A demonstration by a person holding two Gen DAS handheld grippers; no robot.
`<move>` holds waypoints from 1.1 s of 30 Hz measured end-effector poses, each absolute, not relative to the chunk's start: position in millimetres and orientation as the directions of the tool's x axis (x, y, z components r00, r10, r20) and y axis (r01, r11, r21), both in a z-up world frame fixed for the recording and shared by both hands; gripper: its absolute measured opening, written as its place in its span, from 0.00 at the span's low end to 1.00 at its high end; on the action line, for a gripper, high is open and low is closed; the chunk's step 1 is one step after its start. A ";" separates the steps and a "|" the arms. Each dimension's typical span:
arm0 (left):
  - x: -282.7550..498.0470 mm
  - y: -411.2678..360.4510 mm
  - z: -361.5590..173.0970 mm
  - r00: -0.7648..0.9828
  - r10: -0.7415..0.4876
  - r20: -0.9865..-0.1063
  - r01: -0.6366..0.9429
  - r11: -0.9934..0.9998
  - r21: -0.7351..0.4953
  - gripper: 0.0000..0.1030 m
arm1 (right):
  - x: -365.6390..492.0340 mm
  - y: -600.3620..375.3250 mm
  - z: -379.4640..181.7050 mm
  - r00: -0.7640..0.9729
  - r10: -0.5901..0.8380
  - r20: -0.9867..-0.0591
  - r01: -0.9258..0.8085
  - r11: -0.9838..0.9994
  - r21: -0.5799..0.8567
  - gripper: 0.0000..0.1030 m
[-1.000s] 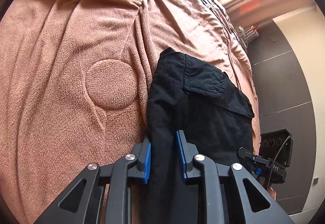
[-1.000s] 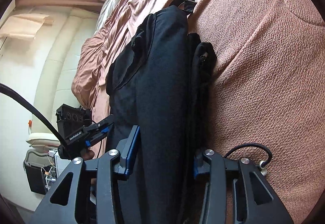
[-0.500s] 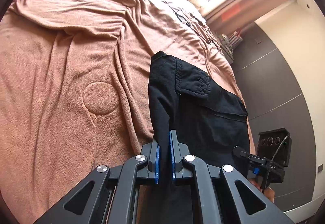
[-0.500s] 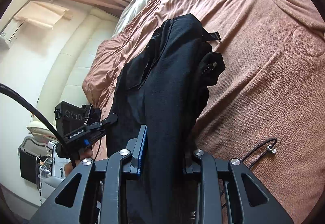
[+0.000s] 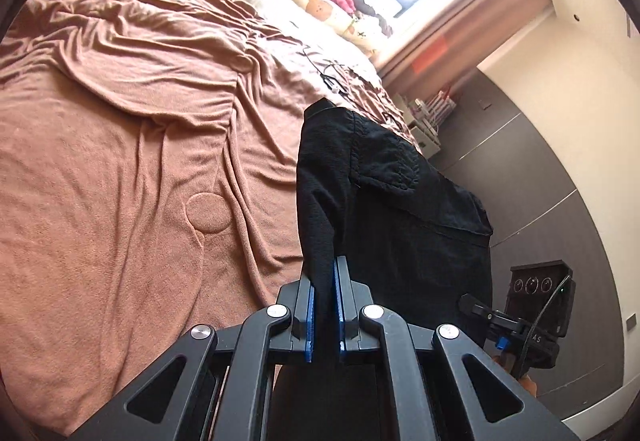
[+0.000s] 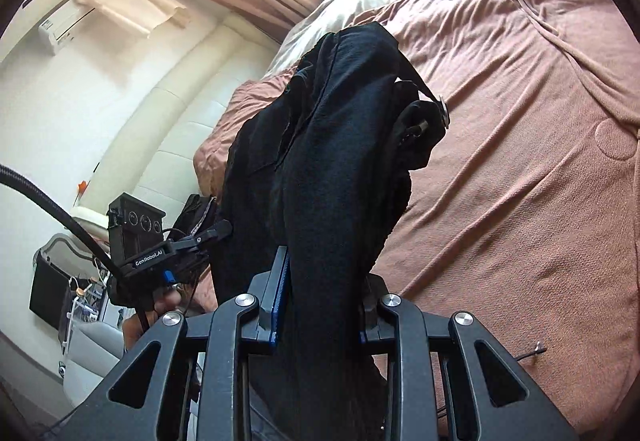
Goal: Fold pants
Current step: 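Lift the folded pants bundle with both grippers and carry it toward the headboard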
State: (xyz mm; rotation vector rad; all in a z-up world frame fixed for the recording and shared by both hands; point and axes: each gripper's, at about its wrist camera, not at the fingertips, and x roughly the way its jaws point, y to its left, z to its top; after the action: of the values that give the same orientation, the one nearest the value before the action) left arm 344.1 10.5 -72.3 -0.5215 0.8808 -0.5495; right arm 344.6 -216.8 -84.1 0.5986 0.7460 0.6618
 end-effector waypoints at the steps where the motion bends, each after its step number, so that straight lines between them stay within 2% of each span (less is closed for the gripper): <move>1: 339.8 13.5 -67.5 0.526 -0.640 -0.561 0.232 0.742 -0.629 0.08 | 342.9 -212.1 -80.6 0.560 0.721 -0.408 -0.331 0.646 0.688 0.23; 22: 237.1 87.4 33.3 0.679 -0.584 -0.445 0.276 0.764 -0.583 0.08 | 277.2 -178.1 -17.1 0.580 0.744 -0.331 -0.489 0.644 0.589 0.23; 33: 164.2 148.3 110.7 0.771 -0.480 -0.418 0.231 0.823 -0.519 0.08 | 248.3 -129.6 29.9 0.545 0.790 -0.282 -0.589 0.600 0.542 0.23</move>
State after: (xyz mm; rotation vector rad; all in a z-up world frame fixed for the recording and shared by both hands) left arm 164.2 148.3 110.7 -0.4637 0.5703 -0.4008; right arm 248.3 -129.6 29.9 0.4112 0.5389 0.8451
